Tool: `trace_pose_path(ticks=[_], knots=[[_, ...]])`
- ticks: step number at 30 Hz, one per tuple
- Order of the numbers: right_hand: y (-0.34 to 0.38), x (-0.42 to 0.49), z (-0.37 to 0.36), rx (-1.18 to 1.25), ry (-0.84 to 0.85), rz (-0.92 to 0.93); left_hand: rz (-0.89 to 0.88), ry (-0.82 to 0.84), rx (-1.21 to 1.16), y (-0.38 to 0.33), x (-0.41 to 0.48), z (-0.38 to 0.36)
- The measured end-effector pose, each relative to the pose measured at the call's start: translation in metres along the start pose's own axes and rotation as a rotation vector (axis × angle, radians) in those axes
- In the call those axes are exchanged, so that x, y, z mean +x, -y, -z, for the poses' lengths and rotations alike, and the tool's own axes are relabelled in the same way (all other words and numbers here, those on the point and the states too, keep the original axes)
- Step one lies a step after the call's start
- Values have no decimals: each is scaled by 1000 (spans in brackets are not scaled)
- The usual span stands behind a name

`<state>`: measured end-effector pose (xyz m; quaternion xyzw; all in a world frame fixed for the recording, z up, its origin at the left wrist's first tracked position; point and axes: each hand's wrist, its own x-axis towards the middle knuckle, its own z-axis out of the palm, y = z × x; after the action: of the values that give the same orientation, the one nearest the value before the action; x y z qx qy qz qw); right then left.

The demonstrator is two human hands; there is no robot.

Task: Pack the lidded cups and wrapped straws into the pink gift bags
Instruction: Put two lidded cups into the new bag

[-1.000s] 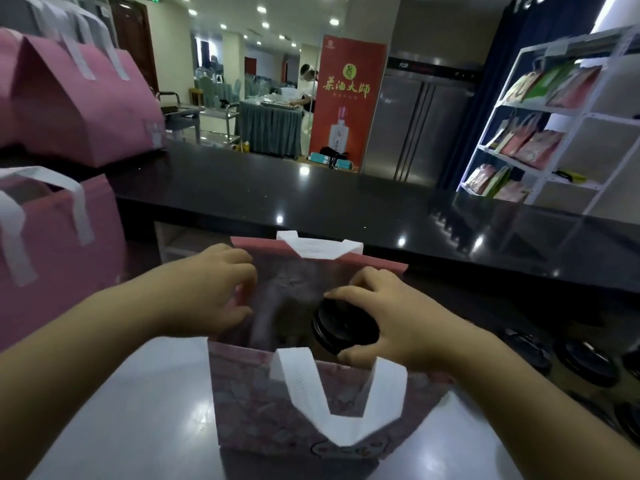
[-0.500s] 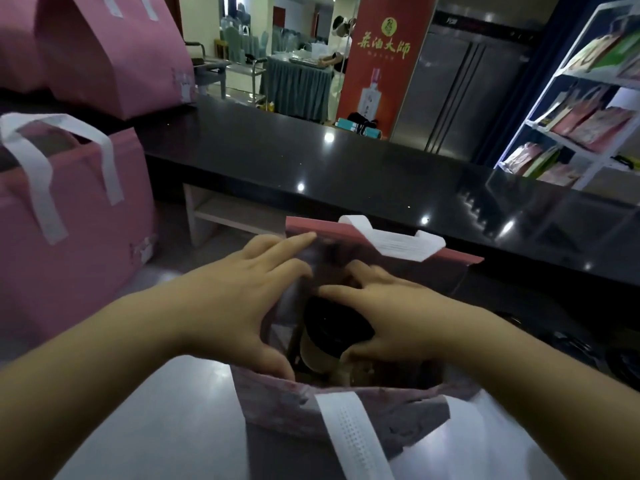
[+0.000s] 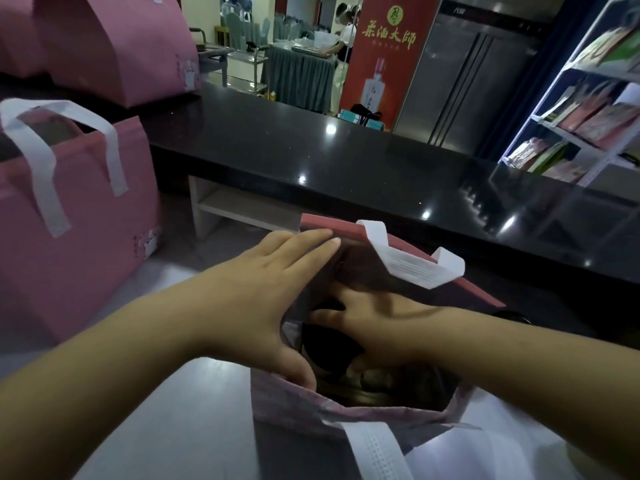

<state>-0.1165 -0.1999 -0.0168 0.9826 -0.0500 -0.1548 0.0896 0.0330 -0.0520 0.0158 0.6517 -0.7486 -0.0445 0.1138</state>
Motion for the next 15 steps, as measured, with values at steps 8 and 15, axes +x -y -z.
trace_pose_path(ticks=[8,15], knots=[[1,8,-5,-59,24,68,-9,-118,-64,9,3,-2],[0,-17,22,106,34,-12,-24,-252,11,11,5,4]])
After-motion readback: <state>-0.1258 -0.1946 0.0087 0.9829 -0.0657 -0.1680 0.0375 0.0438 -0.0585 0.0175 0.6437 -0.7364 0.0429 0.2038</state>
